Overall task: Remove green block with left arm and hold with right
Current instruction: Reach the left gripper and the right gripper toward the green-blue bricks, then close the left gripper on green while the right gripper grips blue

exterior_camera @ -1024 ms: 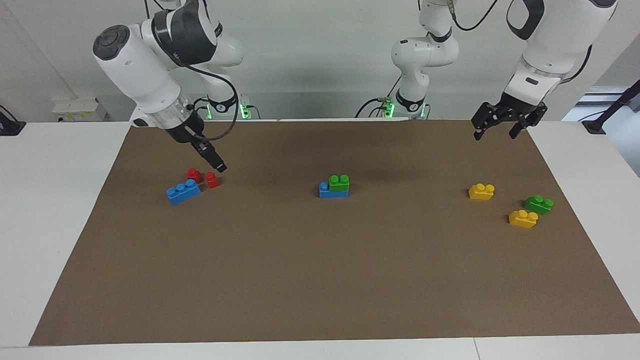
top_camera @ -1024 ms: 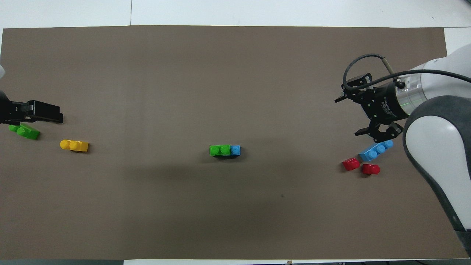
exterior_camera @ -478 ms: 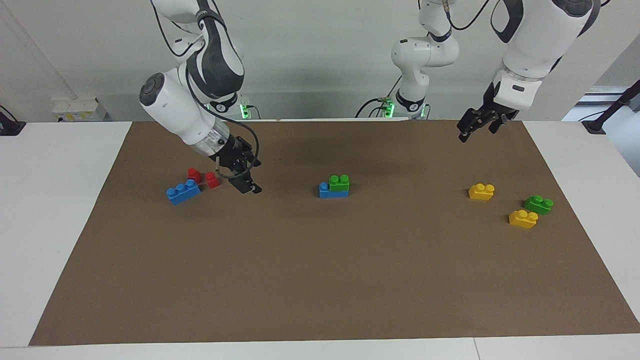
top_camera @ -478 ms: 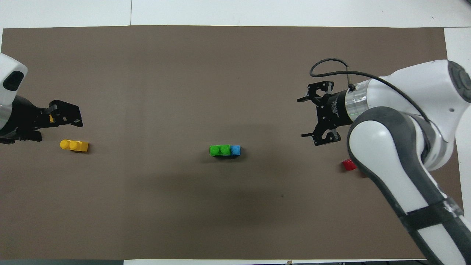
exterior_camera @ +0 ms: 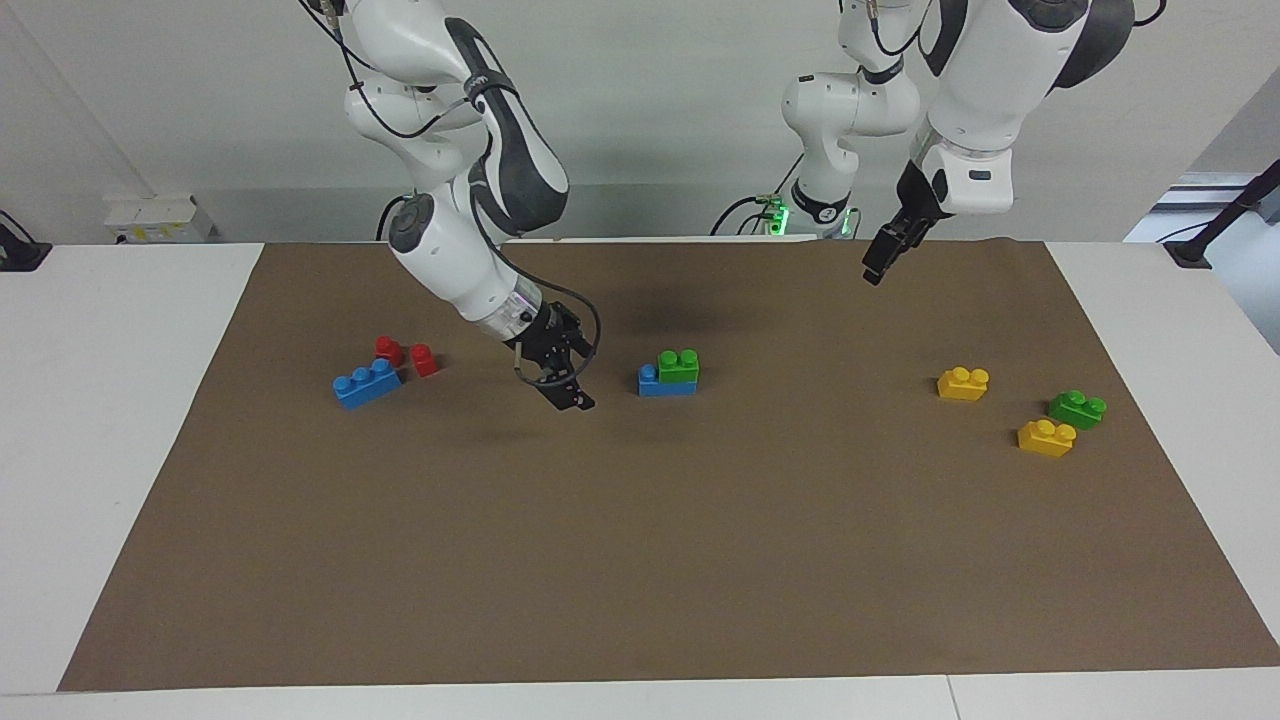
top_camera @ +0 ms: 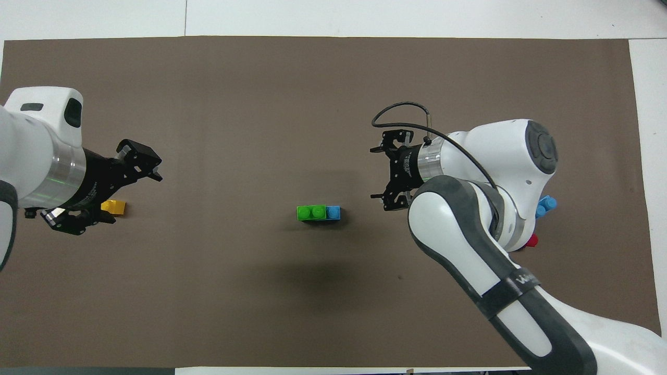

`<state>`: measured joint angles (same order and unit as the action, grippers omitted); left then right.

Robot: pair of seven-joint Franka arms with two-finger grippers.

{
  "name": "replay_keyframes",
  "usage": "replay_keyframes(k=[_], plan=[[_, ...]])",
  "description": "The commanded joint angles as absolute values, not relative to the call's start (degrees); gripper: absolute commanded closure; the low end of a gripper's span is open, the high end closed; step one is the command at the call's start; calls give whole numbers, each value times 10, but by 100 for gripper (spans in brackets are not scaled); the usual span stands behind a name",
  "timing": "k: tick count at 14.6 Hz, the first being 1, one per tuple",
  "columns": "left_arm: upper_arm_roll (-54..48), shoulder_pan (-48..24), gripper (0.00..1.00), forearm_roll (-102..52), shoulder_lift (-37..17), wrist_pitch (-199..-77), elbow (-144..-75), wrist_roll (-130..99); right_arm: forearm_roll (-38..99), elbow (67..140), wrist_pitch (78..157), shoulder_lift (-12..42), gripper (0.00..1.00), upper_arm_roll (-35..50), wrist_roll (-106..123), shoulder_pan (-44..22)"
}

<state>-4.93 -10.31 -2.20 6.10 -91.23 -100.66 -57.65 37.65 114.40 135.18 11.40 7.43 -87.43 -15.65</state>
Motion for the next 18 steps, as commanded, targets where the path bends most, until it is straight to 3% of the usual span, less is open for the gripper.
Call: replay_keyframes(k=[1, 6, 12, 15, 18], plan=[[-42, -137, 0, -33, 99, -946, -1064, -725, 393, 1155, 1372, 128, 1, 74, -878, -174], [-42, -194, 0, -33, 112, -1025, -1113, -940, 395, 1188, 1374, 132, 1, 75, -879, -211], [-42, -248, 0, -33, 108, -1125, -1174, -1132, 449, 1210, 1487, 175, 1, 75, -874, -252], [-42, -269, 0, -33, 72, -1162, -1178, -1180, 463, 1208, 1528, 195, 1, 75, -873, -272], [-42, -294, 0, -33, 33, -1203, -1179, -1223, 467, 1206, 1536, 200, 7, 75, -868, -274]])
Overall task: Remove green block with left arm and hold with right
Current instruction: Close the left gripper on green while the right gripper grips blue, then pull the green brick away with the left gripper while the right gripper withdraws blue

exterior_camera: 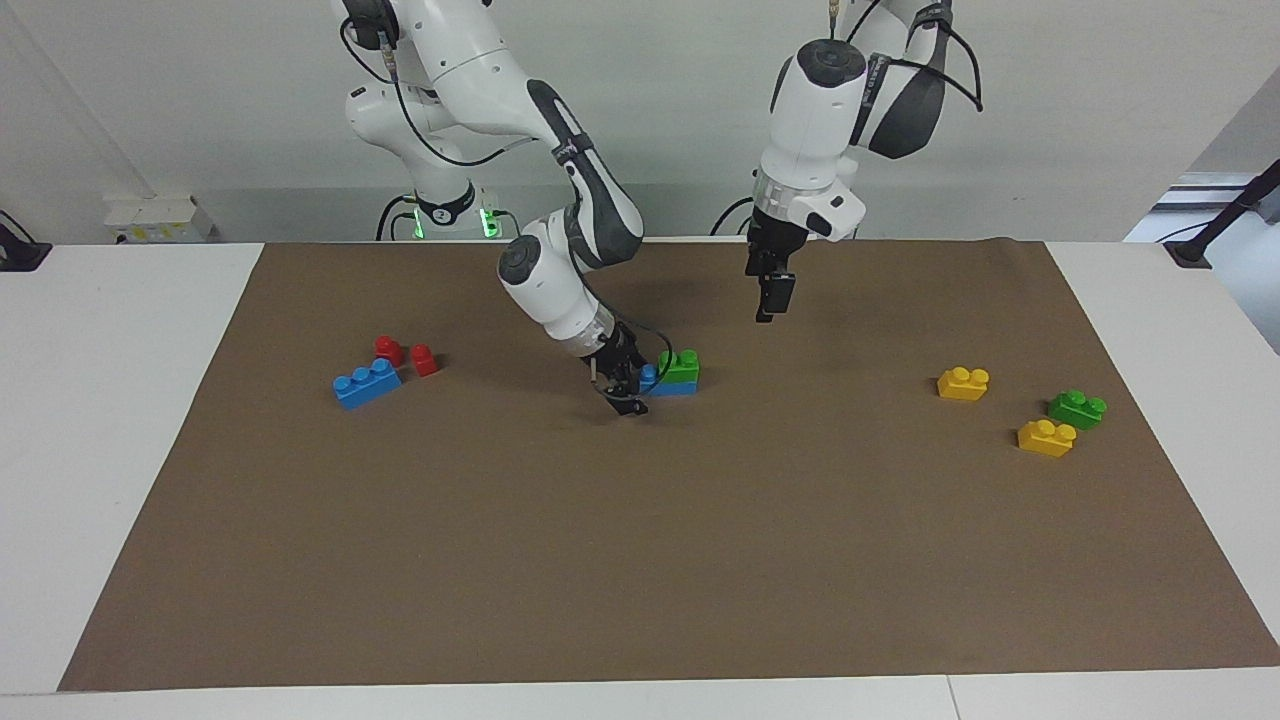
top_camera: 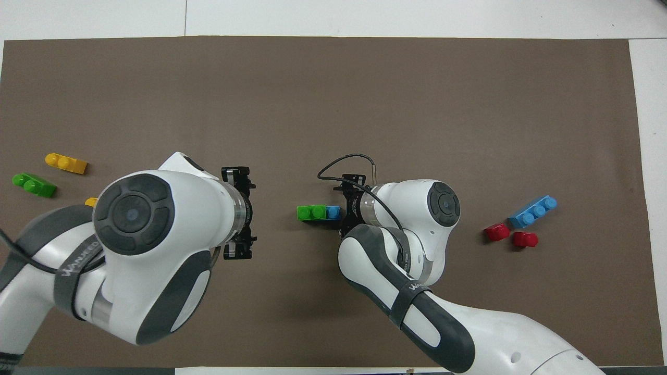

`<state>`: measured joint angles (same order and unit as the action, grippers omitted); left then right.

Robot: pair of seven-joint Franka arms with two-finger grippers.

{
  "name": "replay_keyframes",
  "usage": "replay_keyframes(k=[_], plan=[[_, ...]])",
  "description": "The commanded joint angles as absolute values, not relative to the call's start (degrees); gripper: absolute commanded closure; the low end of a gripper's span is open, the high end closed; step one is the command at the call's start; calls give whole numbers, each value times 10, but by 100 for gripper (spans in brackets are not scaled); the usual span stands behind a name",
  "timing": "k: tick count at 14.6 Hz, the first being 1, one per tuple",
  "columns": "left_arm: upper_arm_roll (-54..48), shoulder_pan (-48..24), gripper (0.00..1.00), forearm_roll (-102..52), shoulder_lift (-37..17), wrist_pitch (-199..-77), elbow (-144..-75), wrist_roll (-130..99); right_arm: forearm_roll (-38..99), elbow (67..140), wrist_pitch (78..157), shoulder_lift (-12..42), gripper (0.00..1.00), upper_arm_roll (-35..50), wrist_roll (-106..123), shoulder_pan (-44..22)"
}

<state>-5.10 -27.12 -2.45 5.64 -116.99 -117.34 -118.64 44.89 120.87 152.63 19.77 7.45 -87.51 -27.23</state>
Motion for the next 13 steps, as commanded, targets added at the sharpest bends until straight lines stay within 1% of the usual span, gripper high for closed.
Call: replay_keyframes(k=[1, 3, 4, 6, 7, 8, 10, 13], plan=[[-42, -299, 0, -33, 24, -1215, -1179, -1241, 467, 1206, 1536, 200, 11, 75, -868, -276], [-42, -312, 0, -33, 5, -1231, -1179, -1266, 467, 1205, 1537, 200, 29, 75, -867, -280], [-41, -317, 0, -33, 2, -1244, -1184, -1280, 467, 1205, 1537, 200, 41, 75, -868, -280], [-41, -320, 0, -33, -3, -1267, -1192, -1307, 468, 1203, 1537, 200, 96, 75, -868, -279], [-41, -320, 0, -33, -3, -1278, -1194, -1317, 468, 1201, 1537, 200, 100, 75, -868, -276], [-41, -325, 0, -33, -4, -1282, -1197, -1324, 468, 1199, 1537, 200, 100, 74, -868, -275], [-40, -354, 0, -30, -29, -1286, -1197, -1344, 468, 1199, 1537, 201, 100, 74, -867, -272], [-41, -361, 0, -29, -37, -1295, -1199, -1360, 468, 1198, 1537, 202, 100, 74, -861, -264]])
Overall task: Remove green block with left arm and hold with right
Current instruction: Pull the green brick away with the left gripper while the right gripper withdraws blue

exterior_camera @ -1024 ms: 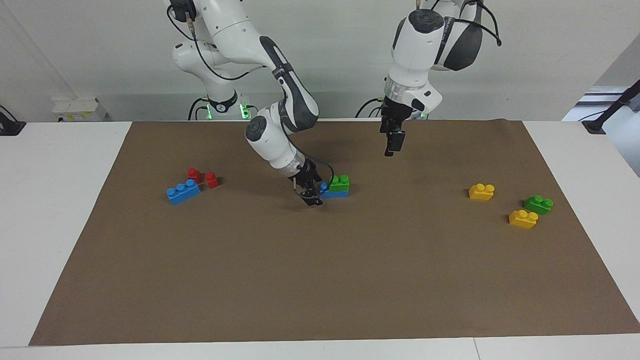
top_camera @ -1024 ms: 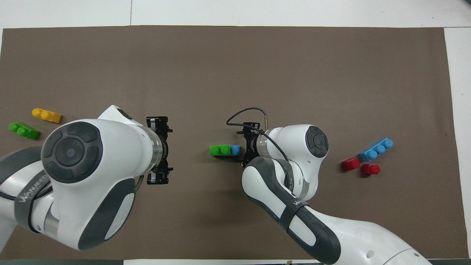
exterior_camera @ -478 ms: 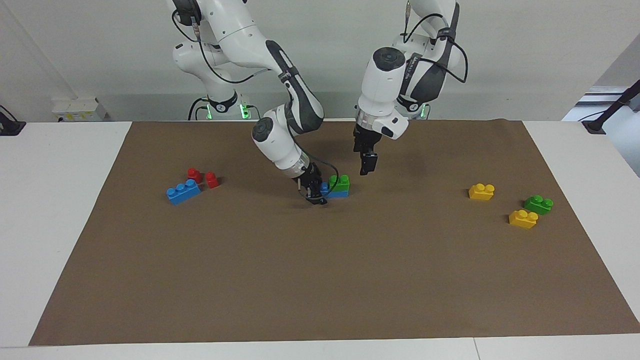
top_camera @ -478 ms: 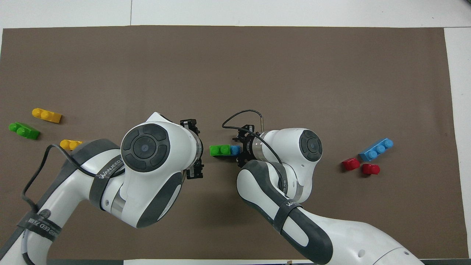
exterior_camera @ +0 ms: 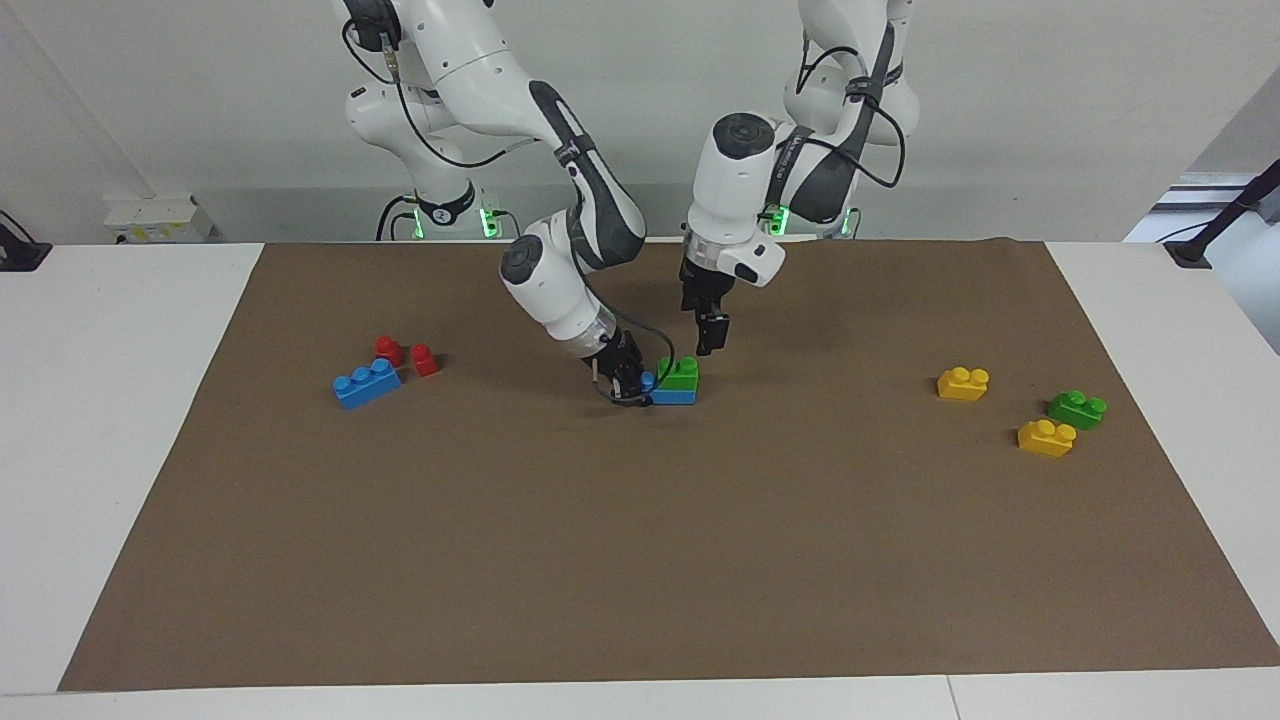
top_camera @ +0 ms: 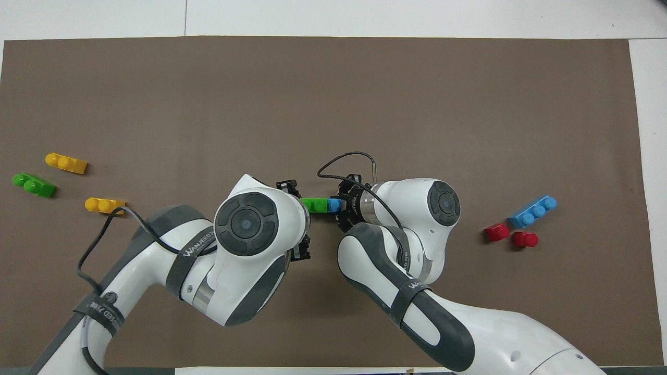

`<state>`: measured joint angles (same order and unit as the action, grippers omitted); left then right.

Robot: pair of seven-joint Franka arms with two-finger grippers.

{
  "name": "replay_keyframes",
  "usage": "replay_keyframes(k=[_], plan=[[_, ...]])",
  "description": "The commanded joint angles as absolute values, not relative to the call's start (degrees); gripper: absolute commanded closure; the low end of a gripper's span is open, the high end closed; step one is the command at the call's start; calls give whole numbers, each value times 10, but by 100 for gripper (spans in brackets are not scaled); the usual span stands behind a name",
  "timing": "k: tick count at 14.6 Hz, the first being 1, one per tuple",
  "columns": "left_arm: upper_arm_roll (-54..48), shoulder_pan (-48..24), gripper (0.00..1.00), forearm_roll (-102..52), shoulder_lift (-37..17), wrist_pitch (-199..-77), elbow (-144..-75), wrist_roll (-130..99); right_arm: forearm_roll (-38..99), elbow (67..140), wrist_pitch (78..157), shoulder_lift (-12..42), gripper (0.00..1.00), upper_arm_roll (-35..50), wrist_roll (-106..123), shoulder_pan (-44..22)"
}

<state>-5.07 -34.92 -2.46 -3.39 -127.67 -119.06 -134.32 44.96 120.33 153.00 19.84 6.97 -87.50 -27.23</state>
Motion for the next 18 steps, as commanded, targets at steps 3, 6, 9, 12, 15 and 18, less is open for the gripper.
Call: replay_keyframes(k=[3, 6, 9, 12, 15, 18], plan=[[-40, -367, 0, -26, -45, -1317, -1199, -1366, 468, 1193, 1537, 204, 100, 74, -855, -262], [-40, -370, 0, -25, -52, -1338, -1197, -1367, 468, 1187, 1537, 205, 100, 74, -855, -262], [-39, -368, 0, -6, -66, -1356, -1193, -1367, 468, 1185, 1537, 207, 100, 74, -856, -262], [-39, -362, 0, 5, -71, -1363, -1187, -1367, 468, 1185, 1538, 207, 100, 74, -857, -263], [-39, -362, 0, 11, -85, -1375, -1187, -1368, 468, 1185, 1538, 207, 100, 74, -857, -263], [-39, -368, 0, 22, -109, -1382, -1185, -1375, 468, 1185, 1538, 207, 100, 74, -857, -263]])
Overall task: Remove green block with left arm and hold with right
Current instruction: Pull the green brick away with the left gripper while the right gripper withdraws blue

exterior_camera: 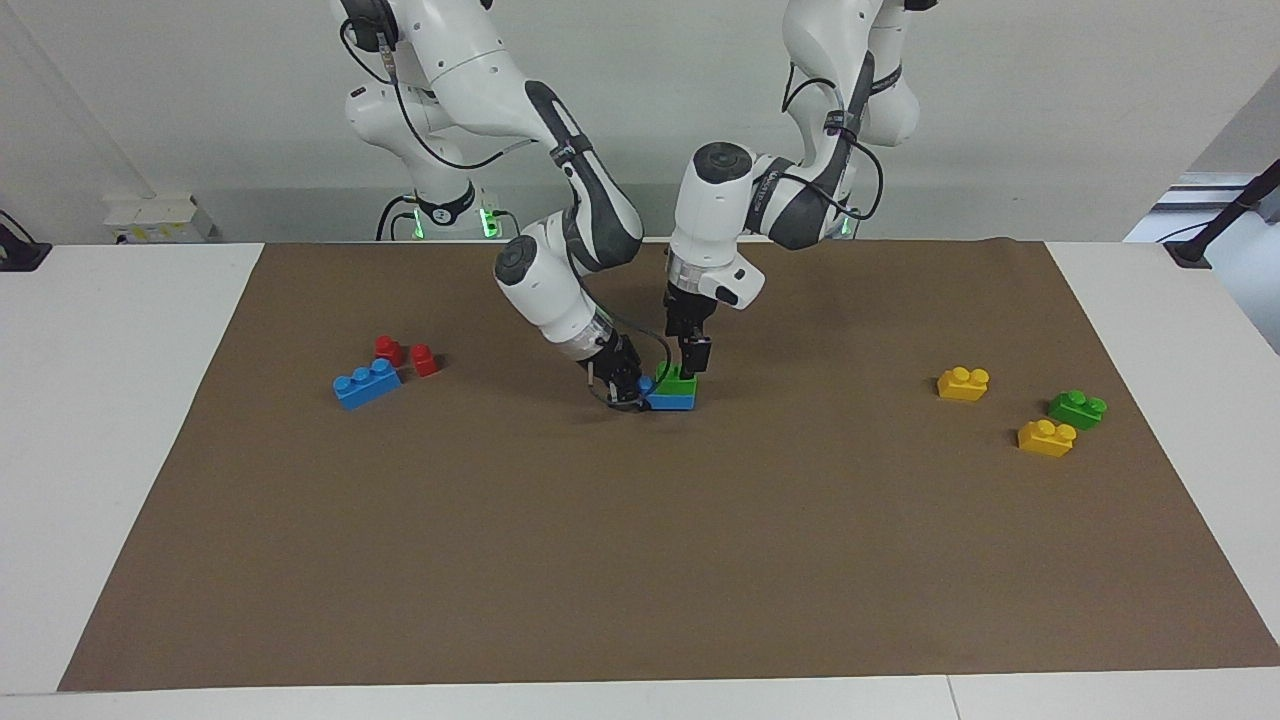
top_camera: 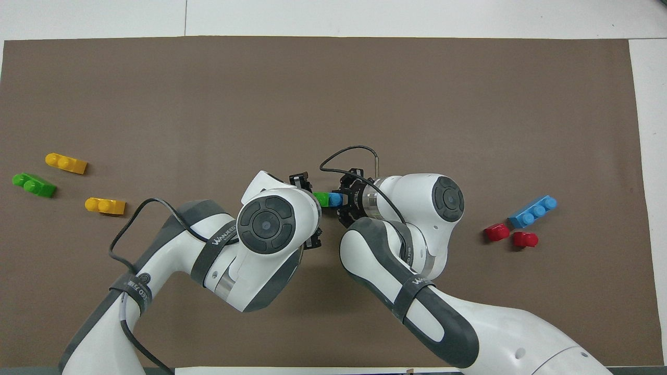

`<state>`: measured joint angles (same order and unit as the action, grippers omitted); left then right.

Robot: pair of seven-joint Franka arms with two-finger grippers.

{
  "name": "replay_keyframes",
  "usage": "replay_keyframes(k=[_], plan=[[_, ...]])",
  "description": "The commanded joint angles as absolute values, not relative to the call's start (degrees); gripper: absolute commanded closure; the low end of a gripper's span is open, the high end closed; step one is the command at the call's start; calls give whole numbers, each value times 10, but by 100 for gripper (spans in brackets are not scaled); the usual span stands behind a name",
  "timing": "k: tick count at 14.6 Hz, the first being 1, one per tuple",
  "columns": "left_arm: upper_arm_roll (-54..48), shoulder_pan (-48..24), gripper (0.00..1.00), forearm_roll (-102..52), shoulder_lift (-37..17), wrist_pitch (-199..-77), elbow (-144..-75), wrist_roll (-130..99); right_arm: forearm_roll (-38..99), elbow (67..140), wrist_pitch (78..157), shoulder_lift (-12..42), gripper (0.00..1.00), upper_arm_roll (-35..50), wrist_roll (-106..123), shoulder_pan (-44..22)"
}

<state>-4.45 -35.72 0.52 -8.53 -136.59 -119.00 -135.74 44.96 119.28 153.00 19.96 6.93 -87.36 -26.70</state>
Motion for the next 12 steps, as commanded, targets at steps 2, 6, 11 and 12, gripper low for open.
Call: replay_keyframes(k=[2, 6, 11, 12], plan=[[-39, -368, 0, 34, -116, -1382, -1174, -1377, 468, 1185, 1538, 207, 100, 74, -857, -263], [-39, -367, 35, 43, -117, -1380, -1171, -1372, 485, 1184, 1541, 207, 100, 74, -855, -264], [-40, -365, 100, 57, -117, -1381, -1170, -1368, 485, 1184, 1545, 207, 100, 74, -855, -264], [-40, -363, 100, 57, -114, -1381, -1170, -1368, 485, 1184, 1545, 207, 100, 74, -855, -263]])
